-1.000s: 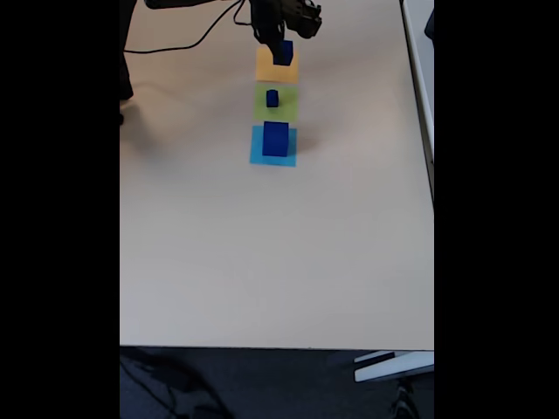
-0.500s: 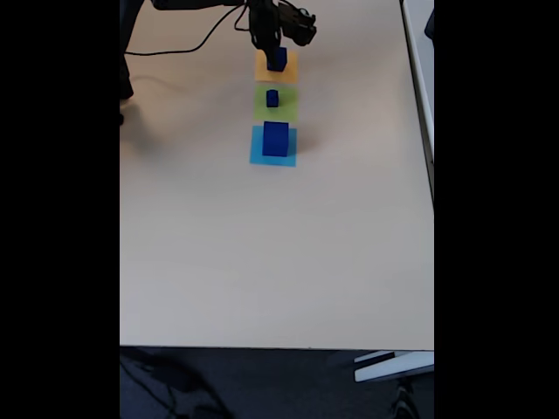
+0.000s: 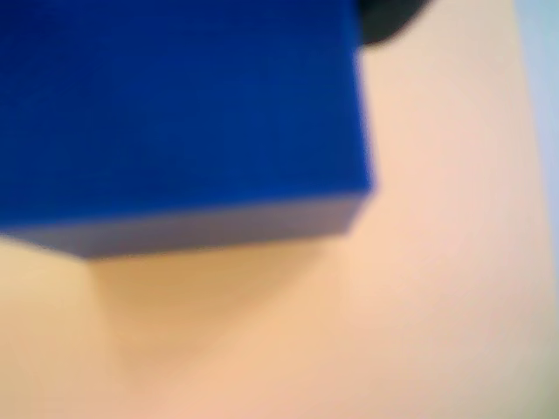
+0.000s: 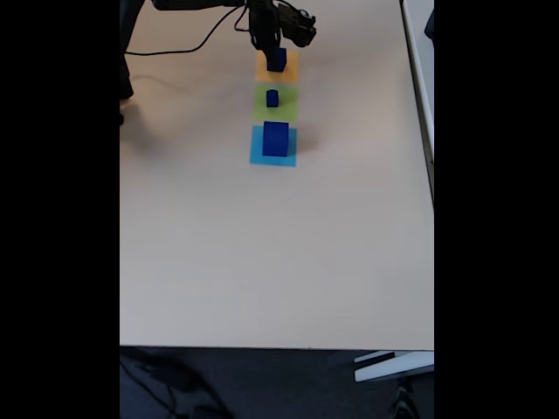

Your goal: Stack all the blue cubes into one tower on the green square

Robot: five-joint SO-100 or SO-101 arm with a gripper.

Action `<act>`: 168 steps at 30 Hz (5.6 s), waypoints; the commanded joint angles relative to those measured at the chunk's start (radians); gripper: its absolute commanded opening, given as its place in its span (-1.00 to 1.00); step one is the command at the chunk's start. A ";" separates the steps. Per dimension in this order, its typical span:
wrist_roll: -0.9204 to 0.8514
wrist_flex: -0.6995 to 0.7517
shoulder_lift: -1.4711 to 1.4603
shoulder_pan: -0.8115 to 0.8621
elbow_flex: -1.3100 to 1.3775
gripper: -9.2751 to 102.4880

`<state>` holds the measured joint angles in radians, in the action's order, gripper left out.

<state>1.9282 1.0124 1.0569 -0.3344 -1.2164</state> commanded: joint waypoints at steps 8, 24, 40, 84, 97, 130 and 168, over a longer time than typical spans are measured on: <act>-0.006 -0.057 0.014 -0.015 0.052 -0.35; -0.204 -0.224 0.078 0.066 0.187 -0.32; -0.293 -0.227 0.301 0.193 -0.175 -0.42; -0.430 -0.230 0.420 0.275 -0.443 -0.49; -0.449 -0.218 0.430 0.287 -0.446 -0.51; -0.476 -0.196 0.383 0.287 -0.442 -0.52; -0.480 -0.241 0.331 0.282 -0.457 -0.52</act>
<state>1.4542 0.7915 1.3744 -0.0476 -1.6843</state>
